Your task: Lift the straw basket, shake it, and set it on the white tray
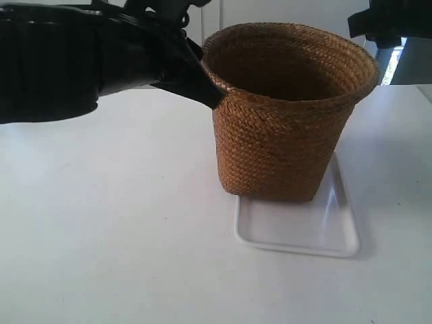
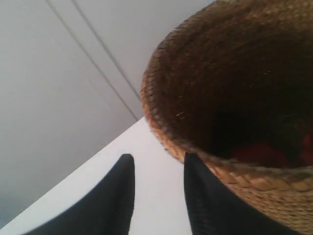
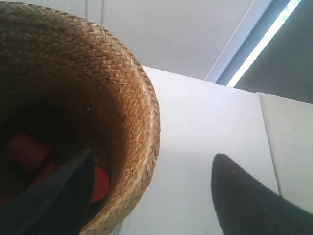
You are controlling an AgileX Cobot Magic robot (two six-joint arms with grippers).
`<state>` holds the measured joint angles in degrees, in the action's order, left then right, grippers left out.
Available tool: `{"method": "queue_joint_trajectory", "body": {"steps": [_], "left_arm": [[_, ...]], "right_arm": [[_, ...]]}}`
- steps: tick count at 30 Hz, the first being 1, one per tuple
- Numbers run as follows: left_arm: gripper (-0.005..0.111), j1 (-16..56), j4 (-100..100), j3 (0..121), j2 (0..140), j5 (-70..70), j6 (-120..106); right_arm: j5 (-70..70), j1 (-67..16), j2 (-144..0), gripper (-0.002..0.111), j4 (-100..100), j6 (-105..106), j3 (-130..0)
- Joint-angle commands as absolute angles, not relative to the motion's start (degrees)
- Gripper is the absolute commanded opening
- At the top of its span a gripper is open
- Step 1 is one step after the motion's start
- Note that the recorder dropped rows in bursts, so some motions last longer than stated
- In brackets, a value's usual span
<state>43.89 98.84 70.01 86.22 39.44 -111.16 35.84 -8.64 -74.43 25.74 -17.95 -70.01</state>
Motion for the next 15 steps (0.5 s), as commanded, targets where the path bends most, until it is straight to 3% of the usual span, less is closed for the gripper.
{"method": "queue_joint_trajectory", "body": {"steps": [1, 15], "left_arm": [[0.039, 46.1, 99.9, 69.7, 85.0, 36.2, -114.7], [0.039, 52.7, 99.9, 62.8, 70.0, 29.3, -121.0]], "right_arm": [[35.6, -8.5, -74.1, 0.063, 25.8, -18.5, -70.2], [35.7, -8.5, -74.1, 0.063, 25.8, -18.5, -70.2]]}}
